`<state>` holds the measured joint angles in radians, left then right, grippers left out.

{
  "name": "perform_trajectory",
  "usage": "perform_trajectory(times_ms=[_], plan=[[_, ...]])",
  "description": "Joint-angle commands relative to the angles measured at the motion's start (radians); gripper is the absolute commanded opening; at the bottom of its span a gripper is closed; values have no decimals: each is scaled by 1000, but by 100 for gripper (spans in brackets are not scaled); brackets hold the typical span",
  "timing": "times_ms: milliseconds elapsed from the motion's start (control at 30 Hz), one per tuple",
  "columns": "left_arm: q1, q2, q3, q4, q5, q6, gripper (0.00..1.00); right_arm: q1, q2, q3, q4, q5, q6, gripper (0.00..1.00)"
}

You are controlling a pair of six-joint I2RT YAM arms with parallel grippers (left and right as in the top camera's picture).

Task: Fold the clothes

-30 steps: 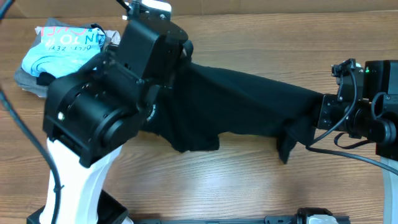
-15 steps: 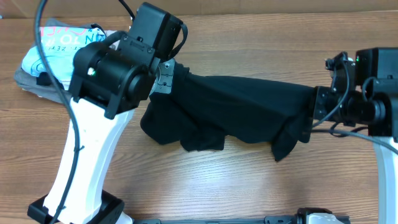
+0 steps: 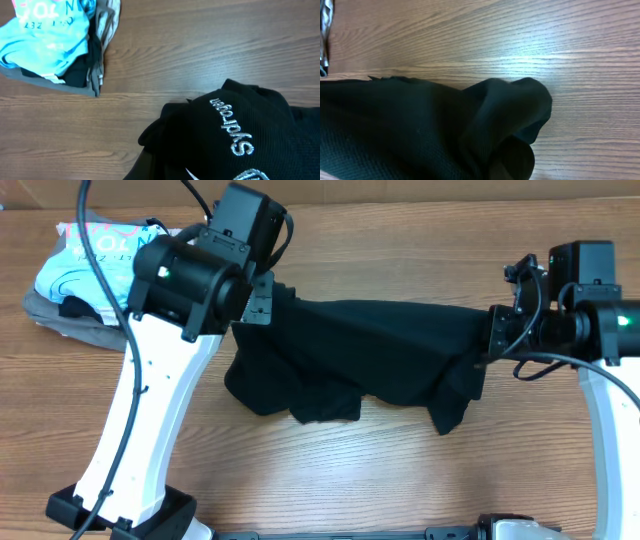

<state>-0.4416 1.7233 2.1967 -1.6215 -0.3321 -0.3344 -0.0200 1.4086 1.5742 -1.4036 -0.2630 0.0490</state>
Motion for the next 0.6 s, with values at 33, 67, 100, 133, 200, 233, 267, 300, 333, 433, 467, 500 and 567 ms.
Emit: perform_trajectory(times_ms=[33,67,100,133,200,233,267,300,333,433,467,500,567], plan=[[29,-6,-70,27,-8,-26,4,-8,24,-5,16,-7,-2,4],[35,-6,-84,34,-8,-30,4,-8,29,-5,18,-7,-2,4],[43,-6,-97,41,-7,-34,4,-8,32,-5,20,-7,-2,4],[50,-6,-108,47,-7,-37,4,-8,35,-5,23,-7,-2,4],[61,-6,-131,61,-6,-41,4,-8,41,-5,25,-7,-2,4],[66,-6,-145,69,-3,-41,5,-8,45,-5,26,-7,-2,4],[71,-6,-158,79,2,-40,4,-8,48,-5,27,-8,-2,4],[76,-6,-171,87,10,-40,4,-8,51,-5,27,-7,-2,4],[82,-6,-185,97,17,-40,4,-8,56,-5,29,-8,-2,4],[91,-6,-227,119,19,-40,4,-8,72,-5,31,-8,-2,4],[96,-6,-244,128,19,-40,4,-8,76,-5,31,-7,-2,4],[98,-6,-257,135,19,-40,4,-8,81,-5,31,-8,-2,4],[102,-6,-288,153,19,-40,4,-8,86,-5,33,-7,-2,4]])
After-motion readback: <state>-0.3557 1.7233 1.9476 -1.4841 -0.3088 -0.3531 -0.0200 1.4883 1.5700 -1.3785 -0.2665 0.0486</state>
